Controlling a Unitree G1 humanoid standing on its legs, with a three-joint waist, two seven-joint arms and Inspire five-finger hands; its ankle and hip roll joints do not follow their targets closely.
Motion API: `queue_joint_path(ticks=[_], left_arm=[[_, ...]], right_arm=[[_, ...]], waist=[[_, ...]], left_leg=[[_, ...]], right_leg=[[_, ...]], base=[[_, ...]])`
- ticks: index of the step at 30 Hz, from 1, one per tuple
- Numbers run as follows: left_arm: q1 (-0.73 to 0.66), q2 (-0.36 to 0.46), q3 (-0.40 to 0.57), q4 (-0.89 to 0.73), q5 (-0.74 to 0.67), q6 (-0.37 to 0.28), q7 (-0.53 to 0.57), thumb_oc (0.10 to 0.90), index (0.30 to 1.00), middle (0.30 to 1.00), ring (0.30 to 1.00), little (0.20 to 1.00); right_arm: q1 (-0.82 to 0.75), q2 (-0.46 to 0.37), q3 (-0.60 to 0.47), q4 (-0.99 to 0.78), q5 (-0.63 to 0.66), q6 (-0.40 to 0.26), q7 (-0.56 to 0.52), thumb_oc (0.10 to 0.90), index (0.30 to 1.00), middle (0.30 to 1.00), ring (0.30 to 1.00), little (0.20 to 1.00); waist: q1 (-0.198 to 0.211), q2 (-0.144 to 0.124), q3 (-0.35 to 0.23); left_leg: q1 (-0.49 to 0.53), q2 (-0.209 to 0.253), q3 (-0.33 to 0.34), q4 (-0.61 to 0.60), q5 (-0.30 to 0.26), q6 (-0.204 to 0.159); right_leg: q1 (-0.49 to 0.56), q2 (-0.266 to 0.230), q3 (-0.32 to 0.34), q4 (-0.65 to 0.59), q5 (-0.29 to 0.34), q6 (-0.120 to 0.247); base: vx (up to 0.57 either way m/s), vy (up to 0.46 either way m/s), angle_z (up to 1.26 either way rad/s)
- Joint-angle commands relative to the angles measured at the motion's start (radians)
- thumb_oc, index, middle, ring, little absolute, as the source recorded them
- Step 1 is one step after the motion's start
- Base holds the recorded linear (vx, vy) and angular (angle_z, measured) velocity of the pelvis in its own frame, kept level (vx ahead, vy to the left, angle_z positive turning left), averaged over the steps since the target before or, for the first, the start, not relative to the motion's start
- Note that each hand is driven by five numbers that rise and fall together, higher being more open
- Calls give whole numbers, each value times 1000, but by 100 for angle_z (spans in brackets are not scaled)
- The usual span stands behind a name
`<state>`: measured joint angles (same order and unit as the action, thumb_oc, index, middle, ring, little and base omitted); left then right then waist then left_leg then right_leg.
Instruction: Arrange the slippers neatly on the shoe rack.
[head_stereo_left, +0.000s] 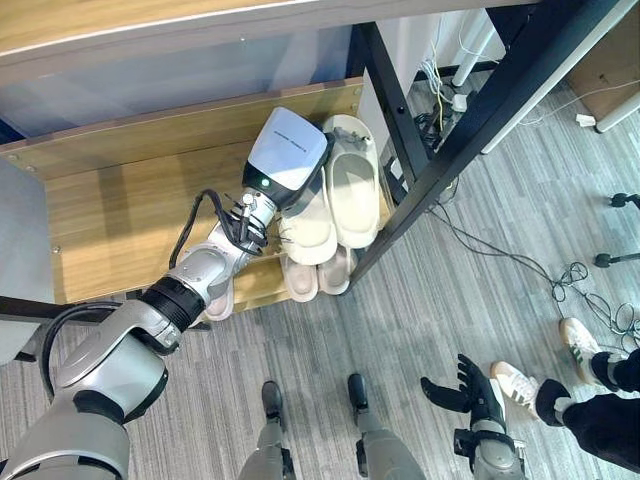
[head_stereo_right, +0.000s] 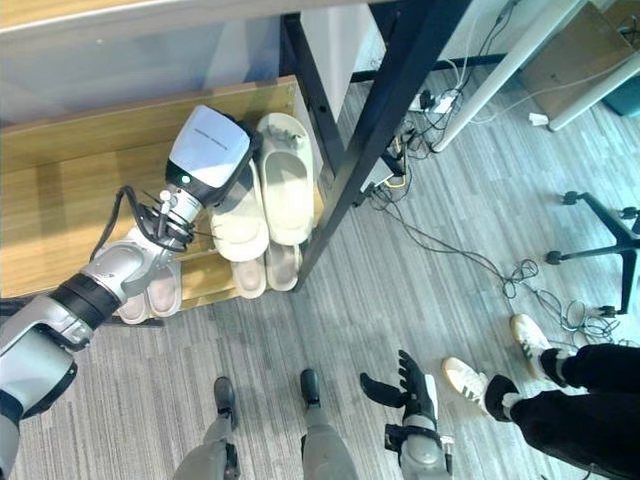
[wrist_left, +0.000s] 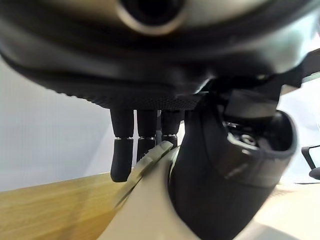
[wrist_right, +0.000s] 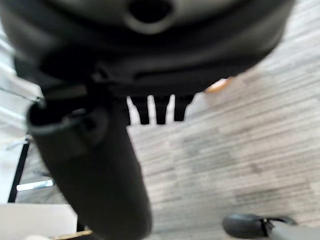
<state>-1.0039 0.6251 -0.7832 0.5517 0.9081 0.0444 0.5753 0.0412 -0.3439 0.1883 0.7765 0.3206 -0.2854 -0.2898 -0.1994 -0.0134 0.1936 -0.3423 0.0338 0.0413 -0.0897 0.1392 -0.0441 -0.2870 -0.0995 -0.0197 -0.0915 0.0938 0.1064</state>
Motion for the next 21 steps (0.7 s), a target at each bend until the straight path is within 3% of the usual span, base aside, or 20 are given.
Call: queue_joint_path(ticks=[1,15,21], left_arm=[[-190,-13,42,42,15,18,53,400,300,300,300,300],[-165,17,43,-29,63,3,67,400,300,300,300,300],[-274,-7,-20,36,59,17,61,400,300,300,300,300]], right_arm=[[7,-86,-55,-46,3,-58,-20,800,900,900,900,900],[13,-109,-37,-41,-51,-51,-27,800,900,900,900,900],[19,-103,-18,-16,-68,-48,-29,800,900,900,900,900]], waist=[[0,-4,-29],[21,-10,-17],[9,-8,-17]], left_leg=[[34,-62,4,2,-130,24],[35,-66,-6,2,-128,28],[31,-64,-1,2,-127,29]], right_leg=[[-22,26,46,6,-30,51],[-22,25,37,7,-33,49],[-29,27,41,8,-31,52]], base=[[0,0,0],[0,0,0],[0,0,0]])
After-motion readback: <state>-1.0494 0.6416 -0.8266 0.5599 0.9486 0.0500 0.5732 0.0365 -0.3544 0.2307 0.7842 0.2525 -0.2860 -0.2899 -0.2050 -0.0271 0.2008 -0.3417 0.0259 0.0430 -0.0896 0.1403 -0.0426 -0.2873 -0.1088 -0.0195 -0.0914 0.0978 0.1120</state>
